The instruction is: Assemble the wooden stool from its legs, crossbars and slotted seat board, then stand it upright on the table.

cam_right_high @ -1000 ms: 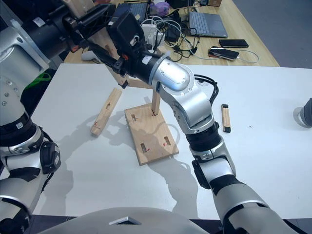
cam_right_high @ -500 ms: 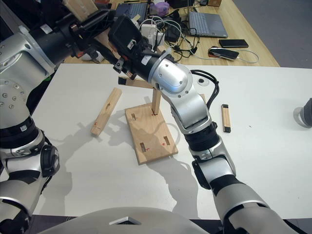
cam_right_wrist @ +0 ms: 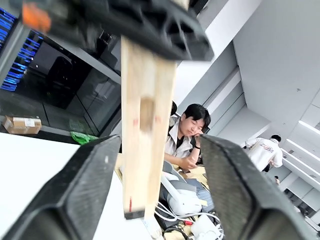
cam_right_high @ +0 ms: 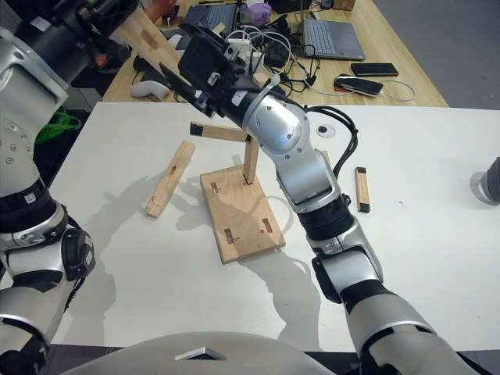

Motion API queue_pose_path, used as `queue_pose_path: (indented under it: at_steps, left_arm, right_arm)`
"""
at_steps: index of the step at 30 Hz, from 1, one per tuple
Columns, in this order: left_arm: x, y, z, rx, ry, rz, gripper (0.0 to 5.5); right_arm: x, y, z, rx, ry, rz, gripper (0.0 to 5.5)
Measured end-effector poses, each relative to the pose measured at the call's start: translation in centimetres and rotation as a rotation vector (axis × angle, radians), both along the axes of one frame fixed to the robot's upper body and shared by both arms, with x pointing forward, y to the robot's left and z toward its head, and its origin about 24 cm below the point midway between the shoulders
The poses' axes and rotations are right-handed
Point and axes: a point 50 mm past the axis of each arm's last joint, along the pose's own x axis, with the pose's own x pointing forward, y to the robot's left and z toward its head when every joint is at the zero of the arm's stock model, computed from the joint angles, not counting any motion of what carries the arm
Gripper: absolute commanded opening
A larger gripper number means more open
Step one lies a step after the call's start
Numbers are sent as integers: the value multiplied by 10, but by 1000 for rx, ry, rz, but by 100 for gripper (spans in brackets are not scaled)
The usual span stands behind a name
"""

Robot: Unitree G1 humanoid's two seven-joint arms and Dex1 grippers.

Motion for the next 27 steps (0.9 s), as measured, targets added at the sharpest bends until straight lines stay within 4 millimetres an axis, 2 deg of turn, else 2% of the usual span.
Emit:
queue_pose_path:
  at_steps: [6, 10, 13, 14, 16, 20, 22, 24, 26, 27]
  left_arm:
    - [5, 5, 1, -28, -4, 40, 101]
    - [10, 27, 1, -65, 17, 173, 101]
    - [15, 45, 0, -99, 44, 262, 101]
    - [15, 53, 1, -119, 49, 299, 101]
    - [15, 58, 3, -137, 49, 325, 101]
    - [16, 64, -4, -152, 92, 394, 101]
    - [17, 72, -23, -155, 171, 489, 101]
    - [16, 76, -47, -161, 269, 559, 101]
    - [13, 69, -72, -165, 366, 584, 101]
    - [11, 64, -78, -162, 391, 582, 101]
  right_arm:
    - [-1, 1, -2, 18, 28, 11, 437]
    - [-19, -6, -2, 79, 268, 221, 437]
    - [-37, -31, -4, 43, 444, 396, 437]
    - [-43, -49, -7, 3, 524, 435, 437]
    - [-52, -69, -14, -70, 623, 472, 437]
    - [-78, -107, -49, -346, 819, 484, 437]
    - [-87, -119, -79, -485, 883, 443, 437]
    - [-88, -124, -100, -547, 895, 400, 437]
    - [-83, -129, -121, -587, 889, 323, 437]
    - [-81, -128, -128, -589, 881, 309, 437]
